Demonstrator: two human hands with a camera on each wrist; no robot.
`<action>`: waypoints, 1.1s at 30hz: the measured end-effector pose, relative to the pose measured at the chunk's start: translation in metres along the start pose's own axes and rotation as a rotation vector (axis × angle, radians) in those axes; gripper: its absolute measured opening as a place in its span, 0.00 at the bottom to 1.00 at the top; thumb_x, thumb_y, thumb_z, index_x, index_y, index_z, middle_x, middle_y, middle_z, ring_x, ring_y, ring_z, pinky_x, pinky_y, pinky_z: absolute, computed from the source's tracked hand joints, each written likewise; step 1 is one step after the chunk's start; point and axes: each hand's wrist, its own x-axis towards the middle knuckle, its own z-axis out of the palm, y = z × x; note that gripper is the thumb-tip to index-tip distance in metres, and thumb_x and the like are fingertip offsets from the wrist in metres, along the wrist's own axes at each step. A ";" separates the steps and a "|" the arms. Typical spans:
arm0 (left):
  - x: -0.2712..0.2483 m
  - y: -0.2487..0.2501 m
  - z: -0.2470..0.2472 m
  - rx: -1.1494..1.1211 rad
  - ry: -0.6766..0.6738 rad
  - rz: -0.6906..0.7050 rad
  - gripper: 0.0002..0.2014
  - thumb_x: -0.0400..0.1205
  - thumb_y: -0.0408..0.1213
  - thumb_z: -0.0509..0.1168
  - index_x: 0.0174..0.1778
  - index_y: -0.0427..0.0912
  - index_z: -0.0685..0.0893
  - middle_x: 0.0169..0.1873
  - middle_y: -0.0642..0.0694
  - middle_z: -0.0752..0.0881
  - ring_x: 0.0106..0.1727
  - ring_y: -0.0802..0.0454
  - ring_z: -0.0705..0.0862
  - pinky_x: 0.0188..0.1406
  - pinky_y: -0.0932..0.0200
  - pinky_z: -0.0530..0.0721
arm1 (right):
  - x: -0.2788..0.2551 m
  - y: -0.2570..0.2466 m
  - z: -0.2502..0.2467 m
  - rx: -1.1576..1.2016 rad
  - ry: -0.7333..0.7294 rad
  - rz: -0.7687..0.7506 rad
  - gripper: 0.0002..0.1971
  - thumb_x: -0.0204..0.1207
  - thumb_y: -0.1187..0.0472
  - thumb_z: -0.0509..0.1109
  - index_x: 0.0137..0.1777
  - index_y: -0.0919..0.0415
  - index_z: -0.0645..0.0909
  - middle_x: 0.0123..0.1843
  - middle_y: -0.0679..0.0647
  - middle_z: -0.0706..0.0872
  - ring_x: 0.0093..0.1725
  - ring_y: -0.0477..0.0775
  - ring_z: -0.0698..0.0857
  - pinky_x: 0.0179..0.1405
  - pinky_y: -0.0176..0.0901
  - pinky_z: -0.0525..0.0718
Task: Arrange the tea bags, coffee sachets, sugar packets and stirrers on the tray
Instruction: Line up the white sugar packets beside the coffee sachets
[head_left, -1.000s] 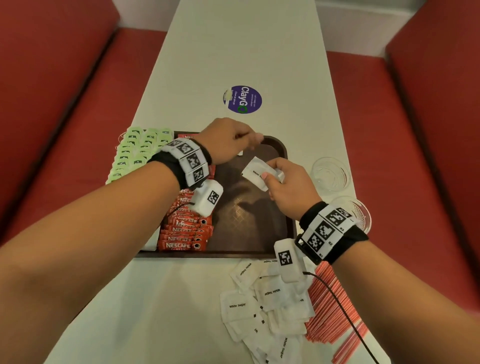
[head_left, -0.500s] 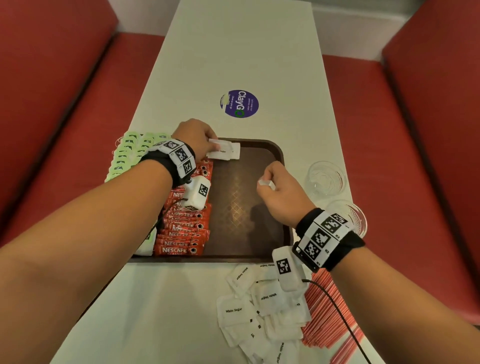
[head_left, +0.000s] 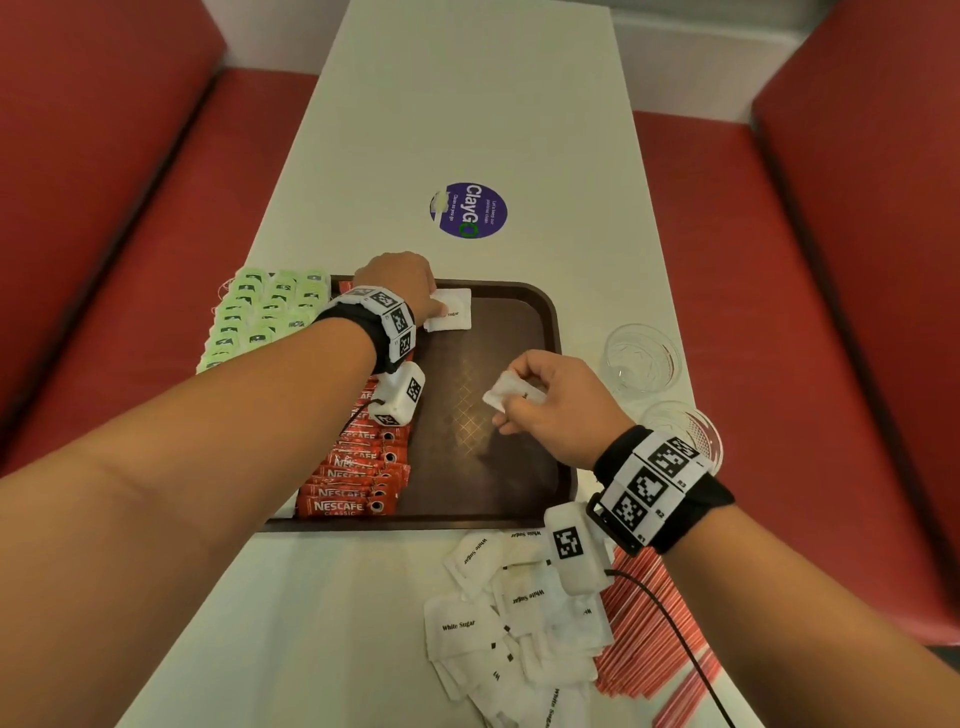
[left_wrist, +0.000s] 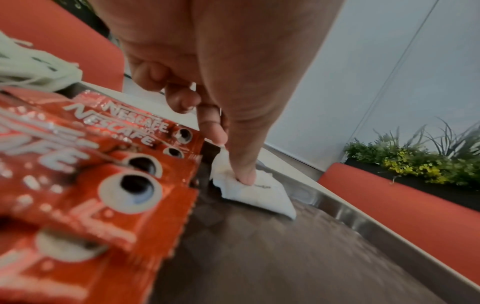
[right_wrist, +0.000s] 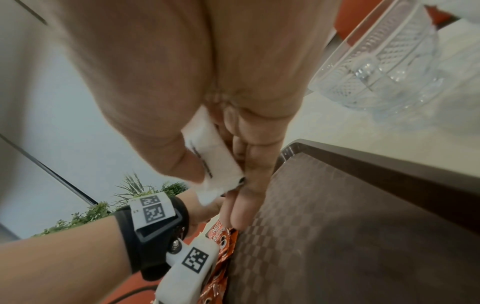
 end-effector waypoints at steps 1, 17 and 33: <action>-0.002 0.001 -0.001 0.010 0.017 0.006 0.20 0.74 0.55 0.76 0.56 0.48 0.86 0.54 0.46 0.88 0.56 0.43 0.85 0.54 0.50 0.84 | 0.001 0.002 0.000 -0.048 0.016 -0.019 0.02 0.79 0.67 0.71 0.49 0.60 0.83 0.44 0.53 0.89 0.42 0.51 0.92 0.46 0.45 0.92; -0.114 0.013 -0.028 -0.560 -0.112 0.427 0.05 0.80 0.44 0.74 0.46 0.49 0.91 0.29 0.69 0.84 0.32 0.68 0.80 0.35 0.75 0.73 | 0.009 0.002 0.000 0.078 0.173 -0.122 0.07 0.84 0.63 0.69 0.57 0.53 0.87 0.42 0.55 0.89 0.34 0.47 0.87 0.36 0.35 0.87; -0.013 0.001 -0.013 -0.016 -0.088 0.117 0.06 0.80 0.45 0.74 0.49 0.49 0.91 0.50 0.49 0.90 0.52 0.49 0.84 0.51 0.54 0.82 | -0.039 0.015 -0.008 -0.414 -0.231 -0.064 0.10 0.77 0.55 0.77 0.57 0.50 0.85 0.45 0.41 0.88 0.38 0.34 0.82 0.42 0.25 0.79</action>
